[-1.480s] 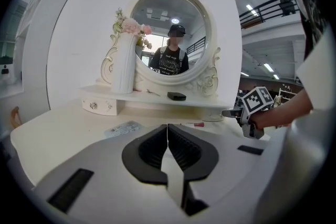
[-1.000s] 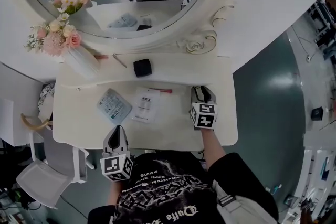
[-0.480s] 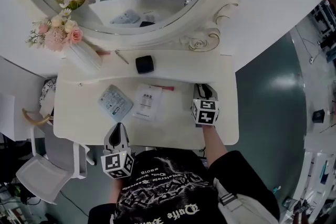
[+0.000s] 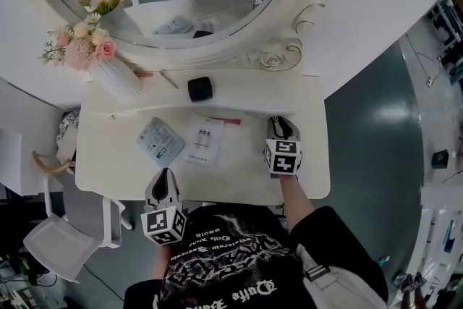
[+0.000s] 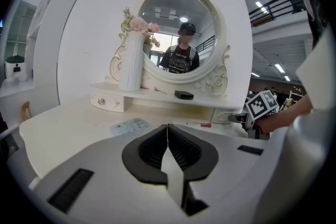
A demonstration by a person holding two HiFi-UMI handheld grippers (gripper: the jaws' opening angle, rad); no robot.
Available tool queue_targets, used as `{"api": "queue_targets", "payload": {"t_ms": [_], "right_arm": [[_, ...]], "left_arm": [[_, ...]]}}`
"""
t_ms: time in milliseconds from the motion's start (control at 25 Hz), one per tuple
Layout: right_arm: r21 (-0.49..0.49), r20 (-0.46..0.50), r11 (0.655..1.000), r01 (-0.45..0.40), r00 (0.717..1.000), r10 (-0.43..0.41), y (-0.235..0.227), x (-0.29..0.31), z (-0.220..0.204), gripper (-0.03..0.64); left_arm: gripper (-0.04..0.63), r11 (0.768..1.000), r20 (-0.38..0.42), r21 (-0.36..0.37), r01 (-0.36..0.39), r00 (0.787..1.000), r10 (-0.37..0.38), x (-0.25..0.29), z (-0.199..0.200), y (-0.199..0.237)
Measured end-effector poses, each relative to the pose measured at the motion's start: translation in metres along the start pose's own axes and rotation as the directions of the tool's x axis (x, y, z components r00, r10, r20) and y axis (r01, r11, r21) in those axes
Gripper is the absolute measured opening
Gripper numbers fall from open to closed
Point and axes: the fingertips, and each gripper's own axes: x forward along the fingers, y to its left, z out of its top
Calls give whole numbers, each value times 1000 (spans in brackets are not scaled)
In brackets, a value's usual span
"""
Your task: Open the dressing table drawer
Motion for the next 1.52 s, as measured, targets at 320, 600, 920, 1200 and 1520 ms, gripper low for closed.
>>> {"api": "queue_targets", "payload": {"t_ms": [320, 600, 920, 1200, 1520], "right_arm": [[-5, 8, 1000, 3, 1000, -3, 2, -5, -4, 101], [5, 8, 1000, 6, 1000, -6, 4, -10, -7, 100], [-10, -2, 1000, 12, 1000, -12, 5, -16, -10, 101], [-17, -13, 1000, 16, 1000, -16, 8, -22, -17, 101], [-20, -17, 999, 24, 1000, -25, 10, -25, -20, 101]], "left_arm": [[17, 1000, 5, 5, 5, 1000, -5, -1, 1, -2], [17, 1000, 12, 6, 7, 1000, -7, -2, 0, -3], [17, 1000, 14, 16, 27, 1000, -27, -2, 1, -8], [17, 1000, 12, -8, 16, 1000, -16, -2, 0, -2], [17, 999, 23, 19, 38, 999, -38, -2, 3, -8]]}}
